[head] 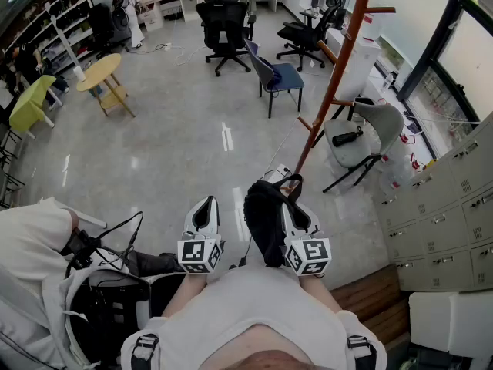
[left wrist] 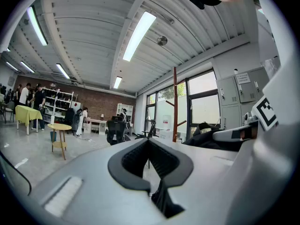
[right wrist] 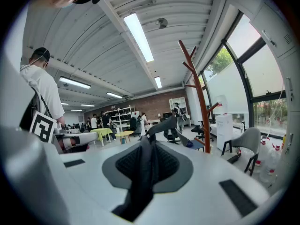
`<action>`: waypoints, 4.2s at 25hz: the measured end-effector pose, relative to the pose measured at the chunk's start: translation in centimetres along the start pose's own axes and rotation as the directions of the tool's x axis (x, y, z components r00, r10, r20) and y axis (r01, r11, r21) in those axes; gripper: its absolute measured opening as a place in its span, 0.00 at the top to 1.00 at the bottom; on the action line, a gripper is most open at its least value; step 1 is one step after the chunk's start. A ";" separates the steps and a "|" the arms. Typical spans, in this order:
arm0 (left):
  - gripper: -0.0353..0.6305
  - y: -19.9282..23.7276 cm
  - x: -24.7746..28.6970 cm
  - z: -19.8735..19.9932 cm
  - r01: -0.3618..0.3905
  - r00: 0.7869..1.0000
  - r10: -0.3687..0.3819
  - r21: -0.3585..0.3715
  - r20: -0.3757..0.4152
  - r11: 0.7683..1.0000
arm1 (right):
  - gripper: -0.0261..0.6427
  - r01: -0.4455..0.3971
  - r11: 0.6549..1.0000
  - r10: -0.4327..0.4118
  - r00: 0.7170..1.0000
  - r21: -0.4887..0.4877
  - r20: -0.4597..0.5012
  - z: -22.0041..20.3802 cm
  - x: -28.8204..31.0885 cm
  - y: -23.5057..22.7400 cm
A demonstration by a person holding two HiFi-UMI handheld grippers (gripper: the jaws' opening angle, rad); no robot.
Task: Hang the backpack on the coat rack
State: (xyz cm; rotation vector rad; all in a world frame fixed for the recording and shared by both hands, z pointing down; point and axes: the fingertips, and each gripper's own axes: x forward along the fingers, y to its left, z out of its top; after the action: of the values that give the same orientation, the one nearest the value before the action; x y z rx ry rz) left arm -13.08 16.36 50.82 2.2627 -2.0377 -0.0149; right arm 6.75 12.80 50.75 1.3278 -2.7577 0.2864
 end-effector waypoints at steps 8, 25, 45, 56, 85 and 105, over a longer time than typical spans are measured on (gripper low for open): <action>0.93 0.4 0.9 -0.6 -0.002 1.000 0.002 0.006 -0.012 1.000 | 0.88 -0.008 1.000 0.008 1.000 -0.007 0.003 -0.3 0.8 -0.3; 0.93 -1.3 1.1 -0.8 -0.018 0.999 0.018 0.007 -0.035 1.000 | 0.88 -0.023 1.000 0.023 1.000 -0.001 -0.009 0.0 0.4 -1.8; 0.93 -5.3 2.8 -1.4 -0.104 0.993 0.105 0.014 -0.057 0.994 | 0.88 -0.127 0.991 0.127 0.992 -0.041 -0.007 1.5 1.2 -6.1; 0.93 -5.3 6.4 -2.4 -0.092 0.994 0.092 0.000 -0.065 0.996 | 0.88 -0.112 0.993 0.112 0.994 -0.041 -0.014 1.2 3.6 -8.6; 0.93 9.7 39.6 0.0 0.291 0.949 -0.301 -0.101 -0.092 0.951 | 0.88 0.271 0.962 -0.271 0.962 0.014 0.023 5.9 30.6 -16.9; 0.93 8.4 42.1 -1.2 0.222 0.964 -0.236 -0.120 -0.122 0.968 | 0.88 0.203 0.979 -0.202 0.976 0.004 -0.078 4.1 33.7 -19.8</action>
State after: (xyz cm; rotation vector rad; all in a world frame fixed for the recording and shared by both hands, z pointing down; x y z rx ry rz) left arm -16.84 -26.24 55.06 2.3496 -1.6605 0.0134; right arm 1.23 -25.90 54.18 1.5512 -2.5358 0.3341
